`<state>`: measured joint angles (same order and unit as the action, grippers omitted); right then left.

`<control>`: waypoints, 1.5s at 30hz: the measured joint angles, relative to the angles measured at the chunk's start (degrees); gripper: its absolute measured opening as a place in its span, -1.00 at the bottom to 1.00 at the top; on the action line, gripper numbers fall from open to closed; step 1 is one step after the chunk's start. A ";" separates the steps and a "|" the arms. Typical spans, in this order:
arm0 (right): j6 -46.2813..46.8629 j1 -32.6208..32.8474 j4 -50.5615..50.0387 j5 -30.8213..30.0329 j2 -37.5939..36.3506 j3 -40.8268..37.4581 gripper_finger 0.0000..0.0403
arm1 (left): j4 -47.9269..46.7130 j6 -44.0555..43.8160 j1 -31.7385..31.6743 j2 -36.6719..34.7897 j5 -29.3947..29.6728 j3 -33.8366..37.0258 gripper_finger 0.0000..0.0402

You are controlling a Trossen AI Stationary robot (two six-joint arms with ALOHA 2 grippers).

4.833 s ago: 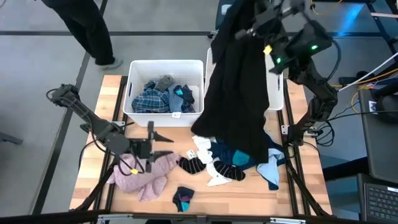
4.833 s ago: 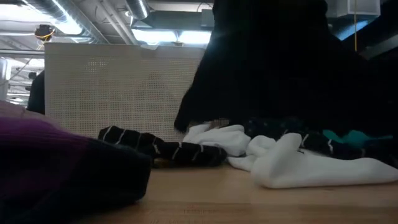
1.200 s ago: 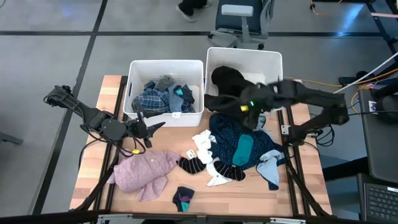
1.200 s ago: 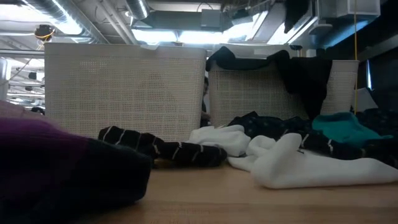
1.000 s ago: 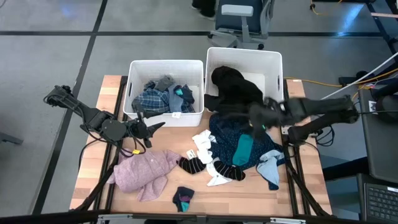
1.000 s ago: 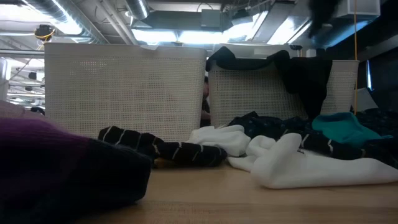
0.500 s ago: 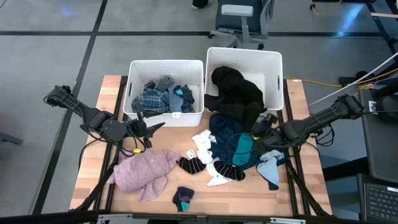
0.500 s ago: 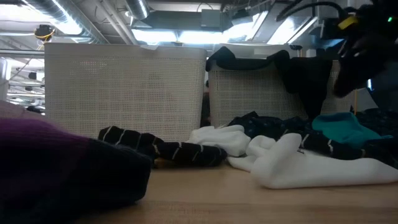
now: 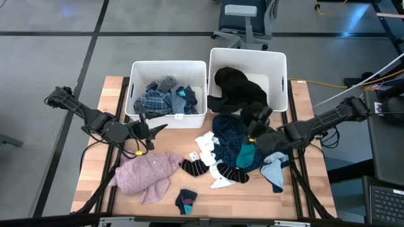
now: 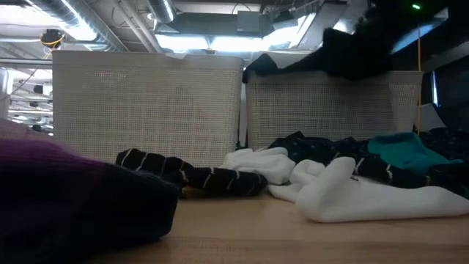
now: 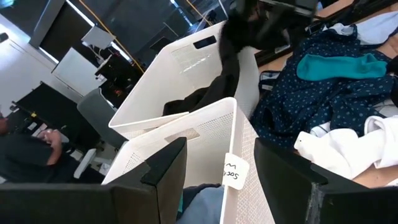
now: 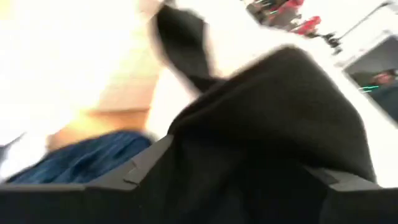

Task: Sort clothes
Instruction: Put the black coat into the right white bin

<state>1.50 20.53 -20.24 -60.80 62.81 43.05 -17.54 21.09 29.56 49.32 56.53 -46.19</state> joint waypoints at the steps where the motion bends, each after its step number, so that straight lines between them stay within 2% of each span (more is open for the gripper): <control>1: -2.38 -1.35 0.77 -0.27 0.00 1.08 0.15 | 0.00 0.01 0.00 0.00 0.00 0.00 -0.10; 8: -12.13 -15.75 -0.17 0.78 0.00 8.42 0.15 | 0.01 -0.01 0.00 0.00 0.00 0.00 -0.10; 16: -16.61 -36.05 -3.22 10.75 -0.04 9.83 0.15 | -0.37 -1.27 0.00 0.00 0.00 0.00 -0.10; 19: -16.51 -39.96 -6.21 14.26 -0.45 9.89 0.15 | -0.45 -1.91 0.00 0.00 0.00 0.00 -0.10; 22: -14.35 -40.42 -10.56 17.01 -1.14 12.58 0.15 | -1.22 -3.18 0.00 0.00 0.00 0.00 -0.10; 24: -11.52 -39.72 -13.56 22.32 -1.52 15.30 0.15 | -1.47 -4.05 0.00 0.00 0.01 0.00 -0.10; 26: -9.09 -38.50 -13.45 31.52 -1.64 17.27 0.15 | -1.58 -4.49 0.00 0.00 0.02 0.00 -0.10; 29: -9.10 -36.54 -10.06 46.80 -1.58 17.56 0.15 | -1.55 -4.87 0.00 0.00 0.02 0.00 -0.10; 32: -9.76 -34.59 -4.04 55.29 -0.75 15.51 0.15 | -1.49 -4.99 -0.01 0.00 0.02 0.00 -0.10; 36: -11.99 -32.85 2.07 54.73 1.83 11.62 0.15 | -1.40 -5.35 -0.71 0.00 0.00 0.00 -0.10; 42: -13.61 -33.01 5.94 37.09 5.72 10.84 0.15 | -1.58 -6.05 -2.33 0.00 0.02 0.00 -0.10; 43: -14.47 -33.09 6.56 35.96 6.02 10.82 0.15 | -1.57 -6.09 -2.54 0.00 0.00 0.00 -0.10; 45: -17.33 -32.94 8.06 39.77 6.14 10.79 0.15 | -1.64 -6.20 -2.84 0.00 0.01 0.00 -0.10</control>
<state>-15.84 -12.40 -12.17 -21.03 68.94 53.84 -19.18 14.88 26.72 49.32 56.54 -46.19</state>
